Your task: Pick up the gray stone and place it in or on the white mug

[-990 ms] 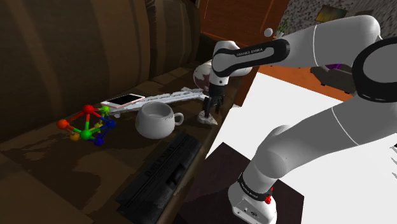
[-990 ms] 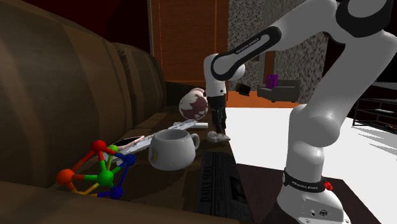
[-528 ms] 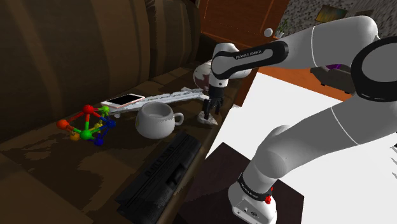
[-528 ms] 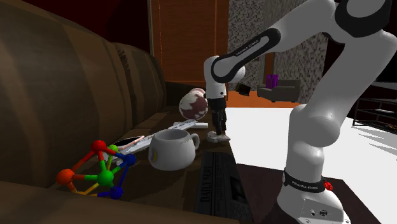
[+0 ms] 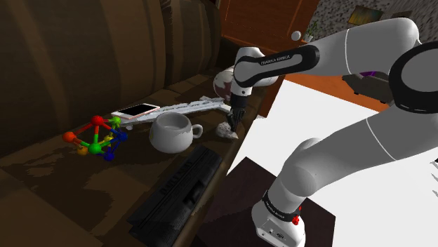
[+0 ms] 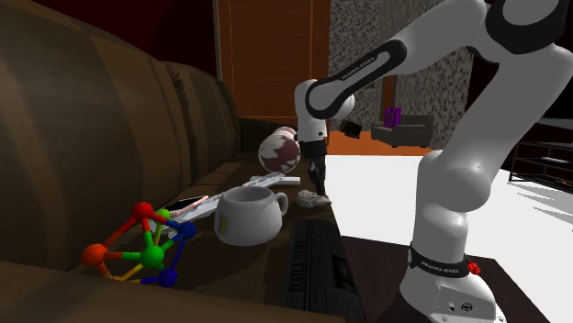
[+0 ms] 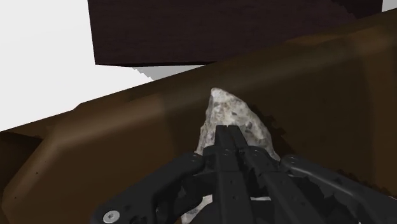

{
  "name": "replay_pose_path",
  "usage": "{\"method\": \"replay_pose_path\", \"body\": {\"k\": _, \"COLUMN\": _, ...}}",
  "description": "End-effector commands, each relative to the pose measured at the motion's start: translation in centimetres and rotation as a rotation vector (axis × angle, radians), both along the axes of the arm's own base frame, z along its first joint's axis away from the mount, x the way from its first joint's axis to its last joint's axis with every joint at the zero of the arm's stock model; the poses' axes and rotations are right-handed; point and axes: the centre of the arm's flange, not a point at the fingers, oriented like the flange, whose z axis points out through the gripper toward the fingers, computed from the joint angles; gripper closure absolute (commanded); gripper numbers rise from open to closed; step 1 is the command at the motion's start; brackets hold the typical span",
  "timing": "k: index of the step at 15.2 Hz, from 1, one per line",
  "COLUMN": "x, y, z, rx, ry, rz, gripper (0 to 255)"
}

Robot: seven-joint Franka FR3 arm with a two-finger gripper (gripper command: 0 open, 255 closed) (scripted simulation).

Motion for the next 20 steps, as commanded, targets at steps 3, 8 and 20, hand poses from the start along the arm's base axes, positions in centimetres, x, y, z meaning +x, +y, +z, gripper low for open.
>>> {"method": "replay_pose_path", "body": {"k": 3, "x": 0.0, "y": 0.0, "z": 0.0, "rx": 0.002, "ry": 0.0, "rz": 0.0, "gripper": 255}}
{"method": "replay_pose_path", "body": {"k": 8, "x": 2.8, "y": 1.3, "z": 1.5, "rx": -0.139, "ry": -0.123, "rz": -0.461, "gripper": 0}}
{"method": "replay_pose_path", "body": {"k": 20, "x": 3.4, "y": 1.3, "z": -2.1, "rx": -0.167, "ry": -0.148, "rz": -0.553, "gripper": 0}}
